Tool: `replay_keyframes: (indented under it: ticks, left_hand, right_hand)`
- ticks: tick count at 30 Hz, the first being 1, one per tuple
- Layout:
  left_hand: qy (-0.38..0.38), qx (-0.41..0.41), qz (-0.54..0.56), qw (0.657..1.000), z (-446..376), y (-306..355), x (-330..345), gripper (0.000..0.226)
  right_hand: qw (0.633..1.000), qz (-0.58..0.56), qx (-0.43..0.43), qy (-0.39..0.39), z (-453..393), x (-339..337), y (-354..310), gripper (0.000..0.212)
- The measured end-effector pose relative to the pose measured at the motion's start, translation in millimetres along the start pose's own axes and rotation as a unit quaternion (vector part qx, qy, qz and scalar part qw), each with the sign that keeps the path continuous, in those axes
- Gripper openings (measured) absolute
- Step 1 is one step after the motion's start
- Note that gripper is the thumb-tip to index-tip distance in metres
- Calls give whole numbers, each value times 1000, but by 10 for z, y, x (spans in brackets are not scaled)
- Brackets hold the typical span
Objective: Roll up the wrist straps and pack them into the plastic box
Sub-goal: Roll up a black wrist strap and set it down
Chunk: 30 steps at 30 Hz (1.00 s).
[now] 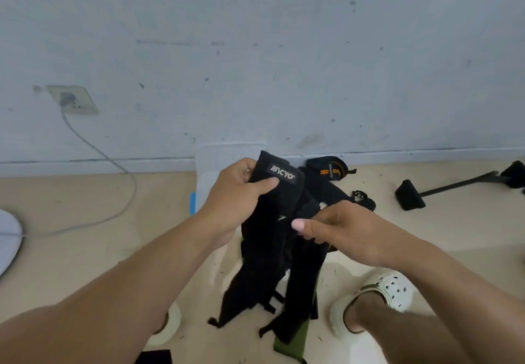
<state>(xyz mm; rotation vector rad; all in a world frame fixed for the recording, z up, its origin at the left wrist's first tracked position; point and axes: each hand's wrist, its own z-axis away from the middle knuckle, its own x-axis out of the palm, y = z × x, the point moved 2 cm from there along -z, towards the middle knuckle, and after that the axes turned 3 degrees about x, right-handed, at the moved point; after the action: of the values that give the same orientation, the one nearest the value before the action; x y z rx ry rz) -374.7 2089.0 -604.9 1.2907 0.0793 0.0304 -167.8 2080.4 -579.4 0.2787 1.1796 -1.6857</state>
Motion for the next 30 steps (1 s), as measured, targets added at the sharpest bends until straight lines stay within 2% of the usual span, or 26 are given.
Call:
replay_keyframes:
  ticks: [2, 3, 6, 8, 11, 14, 19, 24, 27, 30]
  left_hand:
    - [-8, 24, 1, 1000, -8, 75, -35, 10]
    - [-12, 33, 6, 999, -14, 110, -58, 10]
    - [-48, 34, 21, 998, -8, 129, -136, 14]
    - [-76, 24, 16, 997, 18, 56, -169, 17]
    - [-81, 10, 5, 997, 48, -100, -220, 25]
    - [-60, -2, 9, 998, 90, -216, -288, 23]
    - [-8, -31, 42, 999, 106, -214, -327, 17]
    - [59, -30, 54, 996, 67, -126, -329, 20]
    - [96, -8, 44, 994, 44, -96, -353, 15]
    - [139, 5, 55, 989, 21, -63, -431, 15]
  right_hand:
    - [990, -135, 41, -15, -93, -34, 33, 69]
    - [973, -221, 51, -28, -139, -38, 23, 62]
    - [887, -458, 42, -32, -282, -50, -64, 46]
    - [854, -519, 37, -12, -355, -44, -124, 38]
    - [865, -500, 35, -29, -440, 39, -183, 32]
    - [876, -481, 19, 2, -479, 96, -238, 40]
    - [865, -498, -13, 58, -535, 140, -299, 51]
    - [877, -478, 4, 46, -613, 189, -297, 60]
    - [886, -463, 22, 18, -630, 218, -300, 56]
    - [890, -454, 17, 37, -624, 161, -308, 45]
